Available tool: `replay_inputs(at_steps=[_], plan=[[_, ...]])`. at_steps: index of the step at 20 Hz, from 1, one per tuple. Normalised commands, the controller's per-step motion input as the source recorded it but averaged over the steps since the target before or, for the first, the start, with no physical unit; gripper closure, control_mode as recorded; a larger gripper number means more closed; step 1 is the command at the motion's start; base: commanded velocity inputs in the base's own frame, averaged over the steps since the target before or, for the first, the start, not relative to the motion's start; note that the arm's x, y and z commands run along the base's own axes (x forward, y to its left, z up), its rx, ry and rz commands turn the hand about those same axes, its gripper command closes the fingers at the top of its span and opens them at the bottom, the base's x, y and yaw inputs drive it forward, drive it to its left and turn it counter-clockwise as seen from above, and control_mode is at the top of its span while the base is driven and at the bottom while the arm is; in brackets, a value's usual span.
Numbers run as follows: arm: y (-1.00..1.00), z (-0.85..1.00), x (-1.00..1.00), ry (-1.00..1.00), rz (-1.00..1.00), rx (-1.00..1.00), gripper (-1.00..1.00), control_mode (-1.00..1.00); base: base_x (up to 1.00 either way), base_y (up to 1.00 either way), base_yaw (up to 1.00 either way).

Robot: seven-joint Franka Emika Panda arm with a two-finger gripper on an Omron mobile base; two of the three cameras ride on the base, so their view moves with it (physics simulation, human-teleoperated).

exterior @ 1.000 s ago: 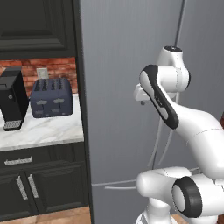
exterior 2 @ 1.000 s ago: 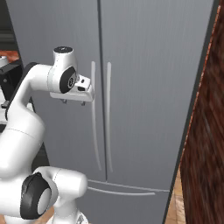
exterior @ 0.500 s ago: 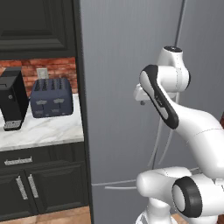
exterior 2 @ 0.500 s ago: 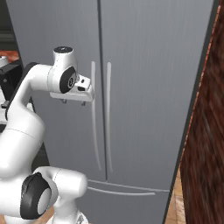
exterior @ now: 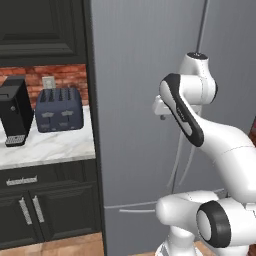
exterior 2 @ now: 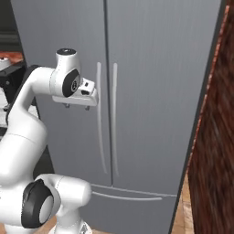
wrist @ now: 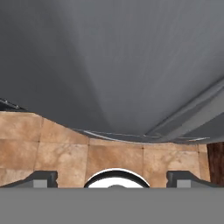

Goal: Retrieve the sausage and cheese from the fridge and place them on the cutting board on the counter.

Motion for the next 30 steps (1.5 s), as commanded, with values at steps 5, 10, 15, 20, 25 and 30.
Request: replay_inputs(at_steps=[5,10,15,20,25,30], plan=[[0.00,0.00,0.00,0.00,0.00,0.00,-1.00,1.00,-0.68,-0.07,0.00],[0.00,0.00,0.00,0.00,0.00,0.00,-1.00,1.00,-0.54,-0.10,0.00],[0.00,0.00,0.00,0.00,0.00,0.00,-1.00,1.00,-0.11,-0.04,0.00],[0.00,0.00,0.00,0.00,0.00,0.00,-1.00,-1.00,0.00,0.00,0.00],[0.00,0.00,0.00,0.00,0.00,0.00,-1.00,-1.00,0.00,0.00,0.00],[0.00,0.00,0.00,0.00,0.00,0.00,-1.00,-1.00,0.00,0.00,0.00]])
